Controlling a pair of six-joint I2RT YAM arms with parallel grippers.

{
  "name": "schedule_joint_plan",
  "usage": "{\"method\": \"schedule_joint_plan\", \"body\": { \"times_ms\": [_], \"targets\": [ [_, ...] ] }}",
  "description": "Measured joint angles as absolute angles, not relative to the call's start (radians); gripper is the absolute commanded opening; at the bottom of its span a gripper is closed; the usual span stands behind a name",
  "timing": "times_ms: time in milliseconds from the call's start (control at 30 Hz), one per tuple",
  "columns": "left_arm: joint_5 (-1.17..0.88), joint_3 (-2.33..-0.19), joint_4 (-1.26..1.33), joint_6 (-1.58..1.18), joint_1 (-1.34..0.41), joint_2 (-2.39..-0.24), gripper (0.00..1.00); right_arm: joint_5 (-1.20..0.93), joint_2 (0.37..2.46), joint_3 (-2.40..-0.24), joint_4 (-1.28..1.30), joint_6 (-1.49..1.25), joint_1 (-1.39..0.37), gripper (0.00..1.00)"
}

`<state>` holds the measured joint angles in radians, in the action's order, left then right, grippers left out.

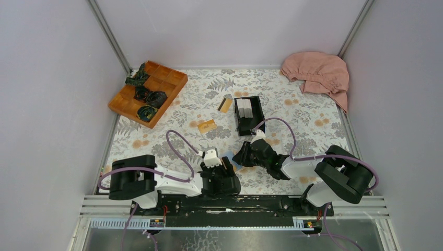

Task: Put the credit cards into the card holder
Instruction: Insert the credit card into the card holder.

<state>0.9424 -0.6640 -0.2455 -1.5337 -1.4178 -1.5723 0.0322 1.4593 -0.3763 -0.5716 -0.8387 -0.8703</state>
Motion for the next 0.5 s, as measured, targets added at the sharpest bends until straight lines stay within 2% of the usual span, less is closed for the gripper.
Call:
{"method": "schedule_joint_plan", "body": {
  "times_ms": [500],
  "targets": [
    [0.938,-0.653,-0.185,-1.499,-1.410,-1.583,0.73,0.032,1.459,-0.376,-0.572,-0.838,-0.870,0.32]
  ]
}}
